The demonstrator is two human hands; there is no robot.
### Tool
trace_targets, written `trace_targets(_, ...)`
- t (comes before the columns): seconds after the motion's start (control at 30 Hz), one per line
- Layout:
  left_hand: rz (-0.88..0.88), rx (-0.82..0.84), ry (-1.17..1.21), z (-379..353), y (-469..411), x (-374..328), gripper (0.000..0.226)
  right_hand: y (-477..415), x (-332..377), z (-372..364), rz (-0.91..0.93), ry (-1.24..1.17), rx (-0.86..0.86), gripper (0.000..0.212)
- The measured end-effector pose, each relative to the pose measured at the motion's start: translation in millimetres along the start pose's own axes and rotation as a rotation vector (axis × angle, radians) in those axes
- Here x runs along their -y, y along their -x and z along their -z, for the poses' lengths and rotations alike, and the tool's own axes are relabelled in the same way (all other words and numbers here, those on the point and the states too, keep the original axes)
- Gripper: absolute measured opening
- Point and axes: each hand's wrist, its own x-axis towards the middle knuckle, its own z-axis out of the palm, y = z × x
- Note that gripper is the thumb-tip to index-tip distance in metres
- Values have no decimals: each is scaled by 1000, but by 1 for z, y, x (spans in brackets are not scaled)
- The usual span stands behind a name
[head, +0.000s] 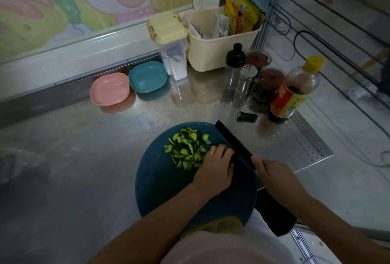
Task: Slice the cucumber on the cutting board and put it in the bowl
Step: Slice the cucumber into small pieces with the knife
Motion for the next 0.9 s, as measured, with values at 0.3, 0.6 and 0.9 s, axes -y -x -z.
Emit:
trace_targets(0.3, 1, -10, 21, 1, 1, 0, 33, -12, 8, -2, 6, 19, 41, 53)
trace_targets(0.6, 2, -14, 16, 2, 1, 0, 33, -4, 4, 5, -26, -54, 9, 55)
trace_targets(0.9, -2, -20, 48, 2, 1, 0, 28, -5, 5, 5, -49, -64, 30, 55)
